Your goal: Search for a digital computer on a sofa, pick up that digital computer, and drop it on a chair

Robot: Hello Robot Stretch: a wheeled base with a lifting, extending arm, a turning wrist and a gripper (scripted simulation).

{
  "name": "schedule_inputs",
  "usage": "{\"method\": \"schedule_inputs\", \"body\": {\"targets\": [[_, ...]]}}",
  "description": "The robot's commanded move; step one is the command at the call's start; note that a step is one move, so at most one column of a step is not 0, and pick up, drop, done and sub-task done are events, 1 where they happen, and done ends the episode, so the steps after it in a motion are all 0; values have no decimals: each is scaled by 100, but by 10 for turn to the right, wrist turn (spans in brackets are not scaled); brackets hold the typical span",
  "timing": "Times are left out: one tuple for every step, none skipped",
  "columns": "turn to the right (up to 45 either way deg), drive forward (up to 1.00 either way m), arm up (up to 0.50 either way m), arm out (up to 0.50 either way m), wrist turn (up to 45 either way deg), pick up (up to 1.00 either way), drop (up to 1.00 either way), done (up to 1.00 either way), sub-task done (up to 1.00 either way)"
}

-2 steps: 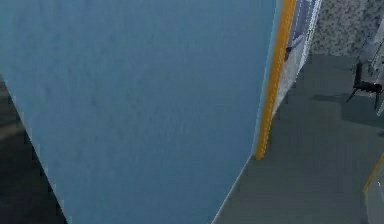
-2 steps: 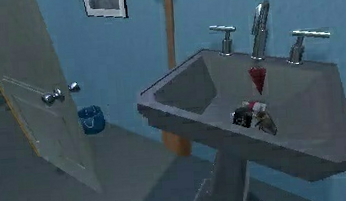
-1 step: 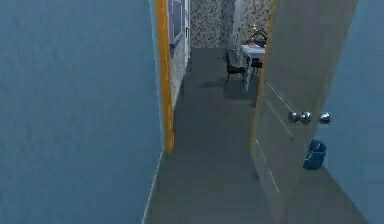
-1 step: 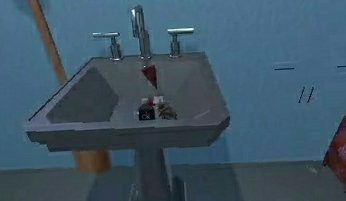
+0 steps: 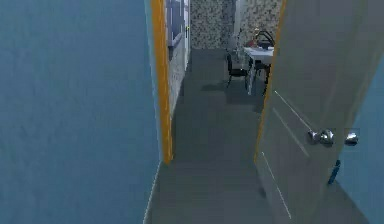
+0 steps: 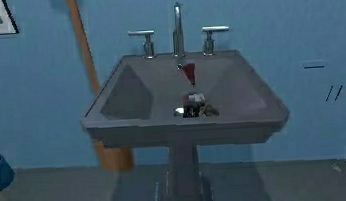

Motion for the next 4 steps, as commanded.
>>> {"method": "schedule_inputs", "body": {"targets": [[450,0,0,0,0,0,0,0,0],[450,0,0,0,0,0,0,0,0],[0,5,0,0,0,0,0,0,0],[-450,0,0,0,0,0,0,0,0]]}}
